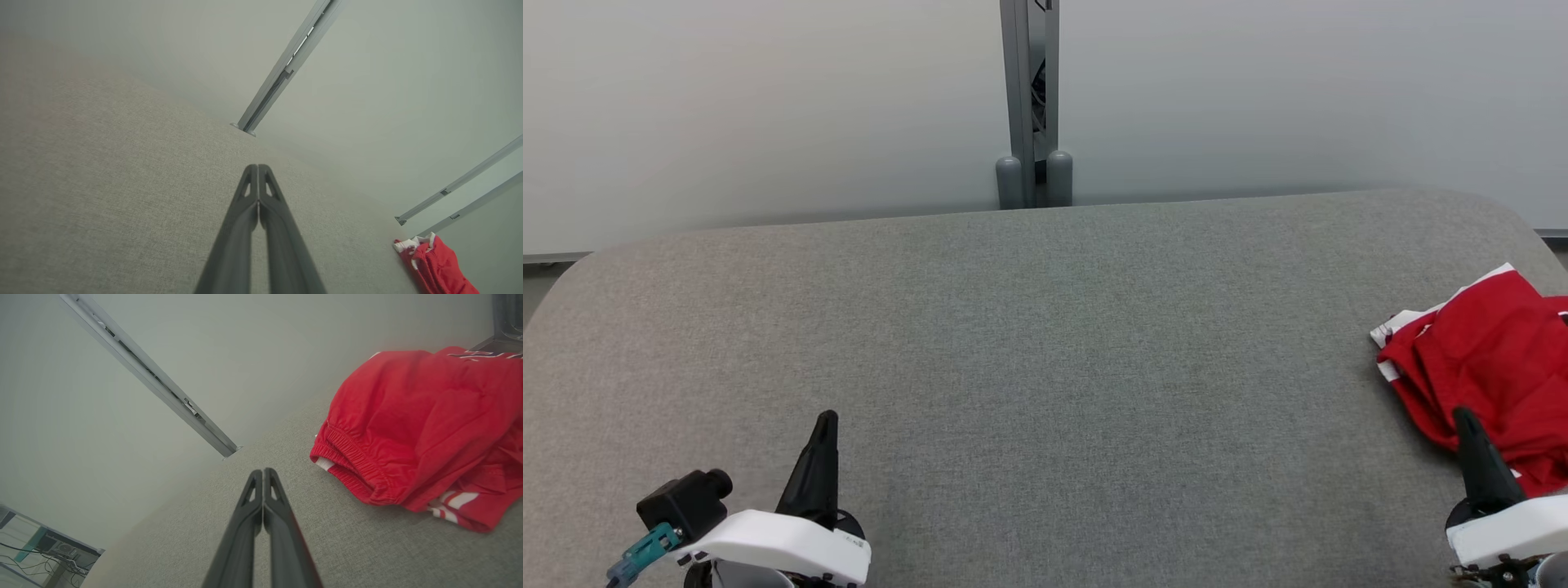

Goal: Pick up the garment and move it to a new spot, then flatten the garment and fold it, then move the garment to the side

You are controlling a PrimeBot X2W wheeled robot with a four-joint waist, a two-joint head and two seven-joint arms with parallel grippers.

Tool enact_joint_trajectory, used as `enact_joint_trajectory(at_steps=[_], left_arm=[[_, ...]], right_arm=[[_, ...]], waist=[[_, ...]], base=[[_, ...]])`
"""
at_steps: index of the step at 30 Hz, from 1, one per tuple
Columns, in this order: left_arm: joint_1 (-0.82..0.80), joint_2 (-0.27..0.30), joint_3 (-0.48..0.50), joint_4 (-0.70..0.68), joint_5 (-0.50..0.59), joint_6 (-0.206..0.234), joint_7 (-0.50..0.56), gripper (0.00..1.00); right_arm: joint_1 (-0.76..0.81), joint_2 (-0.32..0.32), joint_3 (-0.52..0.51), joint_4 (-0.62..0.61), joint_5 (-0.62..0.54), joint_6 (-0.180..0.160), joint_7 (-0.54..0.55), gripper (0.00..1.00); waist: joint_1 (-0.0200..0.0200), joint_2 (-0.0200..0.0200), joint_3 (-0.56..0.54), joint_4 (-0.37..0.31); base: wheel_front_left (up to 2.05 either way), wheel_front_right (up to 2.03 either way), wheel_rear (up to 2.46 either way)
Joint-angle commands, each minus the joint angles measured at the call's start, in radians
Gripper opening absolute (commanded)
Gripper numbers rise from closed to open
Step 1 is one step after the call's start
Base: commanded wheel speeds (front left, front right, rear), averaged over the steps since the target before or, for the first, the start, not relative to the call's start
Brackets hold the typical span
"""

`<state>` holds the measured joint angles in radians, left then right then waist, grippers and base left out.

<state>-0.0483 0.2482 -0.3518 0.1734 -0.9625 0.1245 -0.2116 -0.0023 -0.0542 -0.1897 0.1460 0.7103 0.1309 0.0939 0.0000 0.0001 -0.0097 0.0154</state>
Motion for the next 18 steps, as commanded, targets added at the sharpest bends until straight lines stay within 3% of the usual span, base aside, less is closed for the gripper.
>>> enact_joint_trajectory(at_steps=[1, 18], left_arm=[[-0.034, 0.001, 0.010, -0.004, -0.035, -0.014, -0.005, 0.00], [-0.066, -0.048, 0.017, 0.027, -0.201, -0.073, -0.010, 0.00]], right_arm=[[-0.032, -0.012, -0.018, -0.004, 0.043, 0.000, 0.015, 0.00], [-0.060, -0.019, -0.091, 0.034, 0.245, 0.000, 0.094, 0.00]], waist=[[0.0000, -0.0001, 0.000, 0.000], [0.0000, -0.0001, 0.003, -0.003]], base=[[0.00, 0.00, 0.00], [0.00, 0.00, 0.00]])
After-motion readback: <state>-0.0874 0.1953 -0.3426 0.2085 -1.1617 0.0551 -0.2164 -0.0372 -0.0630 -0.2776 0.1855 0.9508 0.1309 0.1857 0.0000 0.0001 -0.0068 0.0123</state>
